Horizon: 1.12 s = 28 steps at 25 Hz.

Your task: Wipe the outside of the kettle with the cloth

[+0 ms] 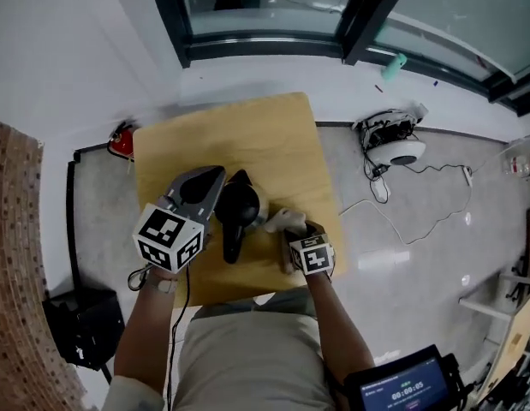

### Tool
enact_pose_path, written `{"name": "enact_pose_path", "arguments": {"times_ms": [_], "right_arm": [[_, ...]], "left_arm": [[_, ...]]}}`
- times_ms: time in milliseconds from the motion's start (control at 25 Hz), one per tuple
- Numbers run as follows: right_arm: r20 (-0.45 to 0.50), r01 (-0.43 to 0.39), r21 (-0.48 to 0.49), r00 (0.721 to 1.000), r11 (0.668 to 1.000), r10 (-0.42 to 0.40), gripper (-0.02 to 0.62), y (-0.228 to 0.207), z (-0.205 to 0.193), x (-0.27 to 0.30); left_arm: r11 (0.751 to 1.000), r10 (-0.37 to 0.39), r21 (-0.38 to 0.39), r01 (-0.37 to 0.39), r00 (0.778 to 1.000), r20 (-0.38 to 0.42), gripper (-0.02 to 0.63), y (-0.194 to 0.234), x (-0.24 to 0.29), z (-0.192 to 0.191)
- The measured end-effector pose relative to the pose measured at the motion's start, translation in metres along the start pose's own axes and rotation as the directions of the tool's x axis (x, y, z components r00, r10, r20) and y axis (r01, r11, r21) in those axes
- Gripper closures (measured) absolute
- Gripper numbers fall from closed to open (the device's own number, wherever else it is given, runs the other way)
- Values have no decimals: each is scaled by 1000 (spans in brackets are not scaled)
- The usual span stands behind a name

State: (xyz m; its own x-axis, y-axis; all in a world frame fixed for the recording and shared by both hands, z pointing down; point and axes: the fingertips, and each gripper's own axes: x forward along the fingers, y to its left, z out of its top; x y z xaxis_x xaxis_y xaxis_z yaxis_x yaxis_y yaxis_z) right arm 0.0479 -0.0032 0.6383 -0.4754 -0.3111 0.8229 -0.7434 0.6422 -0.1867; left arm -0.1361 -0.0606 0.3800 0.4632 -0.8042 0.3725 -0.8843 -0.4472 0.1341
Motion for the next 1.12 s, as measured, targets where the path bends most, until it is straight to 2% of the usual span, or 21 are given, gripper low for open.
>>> {"name": "enact_pose_path", "arguments": {"times_ms": [80, 120, 200, 240, 280, 360, 400, 440, 480, 560, 600, 640, 720, 760, 800, 840, 920, 960, 1000, 1040, 1120], "right_arm": [[96, -95, 234, 993, 968, 74, 426, -4, 12, 0], [187, -191, 359, 974, 914, 130, 428, -2, 24, -1], [435, -426, 501, 876, 754, 206, 431, 8, 63, -19], [548, -527, 493, 806, 692, 223, 431, 17, 89, -39], [633, -601, 445, 736, 664, 241, 431, 29, 114, -63], [720, -663, 307, 631, 683, 289, 431, 56, 153, -97], [731, -662, 265, 612, 701, 302, 430, 63, 162, -99], [725, -654, 273, 622, 705, 296, 430, 59, 162, -85], [704, -648, 336, 655, 684, 275, 431, 46, 153, -60], [652, -655, 497, 715, 569, 254, 431, 22, 128, -15], [666, -685, 505, 696, 525, 268, 431, 24, 127, -21], [714, -735, 439, 635, 517, 295, 431, 37, 139, -49], [807, -798, 218, 471, 561, 356, 431, 78, 169, -123], [830, -798, 162, 428, 580, 358, 431, 91, 172, -140], [844, -796, 180, 427, 578, 324, 431, 93, 161, -138], [848, -796, 264, 460, 544, 262, 431, 85, 141, -118], [789, -767, 494, 593, 410, 158, 431, 57, 87, -59], [745, -738, 570, 650, 361, 151, 431, 50, 67, -40], [720, -723, 598, 674, 345, 166, 431, 52, 60, -36], [728, -737, 575, 659, 354, 190, 431, 61, 67, -49], [799, -813, 421, 542, 403, 259, 431, 94, 106, -103]], "left_arm": [[976, -109, 172, 131, 985, -132, 615, -33, 15, -5], [965, -124, 202, 167, 971, -206, 615, -38, 21, -18], [972, -121, 165, 170, 956, -269, 617, -38, 25, -35], [979, -108, 137, 148, 959, -263, 615, -38, 23, -36], [984, -86, 129, 122, 964, -251, 615, -39, 20, -35], [986, -29, 156, 66, 973, -229, 617, -42, 15, -29], [985, -3, 168, 41, 975, -220, 617, -42, 15, -28], [985, 17, 172, 21, 976, -216, 617, -41, 17, -27], [986, 28, 169, 9, 976, -215, 617, -39, 20, -28], [988, 38, 156, -3, 975, -220, 617, -38, 26, -33], [988, 46, 155, -11, 975, -219, 617, -38, 27, -35], [987, 56, 160, -21, 975, -215, 617, -39, 27, -36], [985, 69, 171, -34, 976, -207, 617, -39, 28, -35], [984, 72, 172, -36, 975, -208, 617, -39, 28, -35], [985, 74, 170, -37, 974, -215, 617, -38, 28, -35], [986, 73, 164, -36, 972, -222, 617, -37, 27, -36], [987, 70, 156, -34, 971, -228, 617, -36, 26, -35], [987, 72, 157, -37, 971, -226, 617, -36, 26, -34], [986, 77, 161, -41, 972, -222, 617, -37, 26, -32], [985, 81, 164, -46, 972, -219, 617, -37, 26, -30], [985, 85, 167, -49, 972, -218, 618, -36, 25, -29]]}}
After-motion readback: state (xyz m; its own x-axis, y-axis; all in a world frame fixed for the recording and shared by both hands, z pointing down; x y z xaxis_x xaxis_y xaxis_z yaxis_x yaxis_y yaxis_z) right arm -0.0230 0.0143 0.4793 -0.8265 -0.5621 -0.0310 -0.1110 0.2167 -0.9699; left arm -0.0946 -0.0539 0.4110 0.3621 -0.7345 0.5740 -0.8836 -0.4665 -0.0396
